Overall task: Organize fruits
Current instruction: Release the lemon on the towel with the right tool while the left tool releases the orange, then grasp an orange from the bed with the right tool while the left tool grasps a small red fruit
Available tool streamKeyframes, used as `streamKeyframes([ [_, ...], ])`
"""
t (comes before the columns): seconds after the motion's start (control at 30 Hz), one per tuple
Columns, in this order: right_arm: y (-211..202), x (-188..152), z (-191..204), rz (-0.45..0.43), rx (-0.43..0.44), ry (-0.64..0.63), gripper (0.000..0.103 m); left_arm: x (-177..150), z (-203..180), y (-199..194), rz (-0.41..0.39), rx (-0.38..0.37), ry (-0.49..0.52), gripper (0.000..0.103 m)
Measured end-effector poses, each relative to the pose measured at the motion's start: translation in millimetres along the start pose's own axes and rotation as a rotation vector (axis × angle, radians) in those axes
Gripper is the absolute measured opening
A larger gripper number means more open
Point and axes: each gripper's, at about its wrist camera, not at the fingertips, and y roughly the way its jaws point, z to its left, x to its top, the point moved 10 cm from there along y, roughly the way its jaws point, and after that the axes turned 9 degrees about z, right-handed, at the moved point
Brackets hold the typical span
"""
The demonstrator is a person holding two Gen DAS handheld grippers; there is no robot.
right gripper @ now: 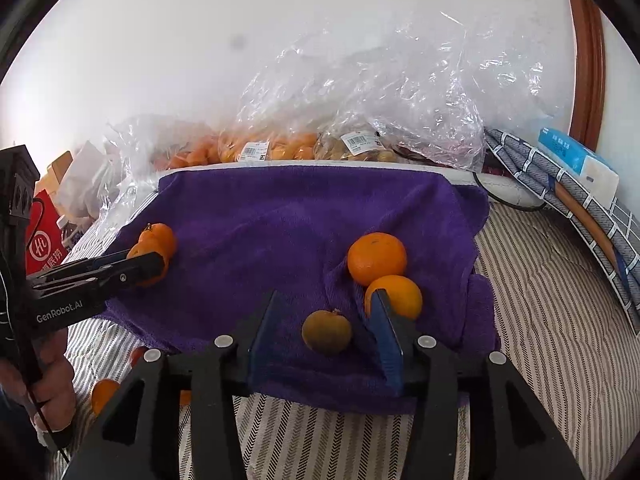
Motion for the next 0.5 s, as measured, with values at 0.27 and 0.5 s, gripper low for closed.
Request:
streamKeyframes([
  [0.27, -2, -4, -8, 0.009, -0.018, 0.042, 0.049, 0, -2, -3, -0.018, -0.004, 0.011, 0.041],
  [0.5, -32, -13, -9, -0.015, -0.112, 0.071, 0.054, 2, -8, -22, -0.097, 0.013, 0.053, 0.054],
])
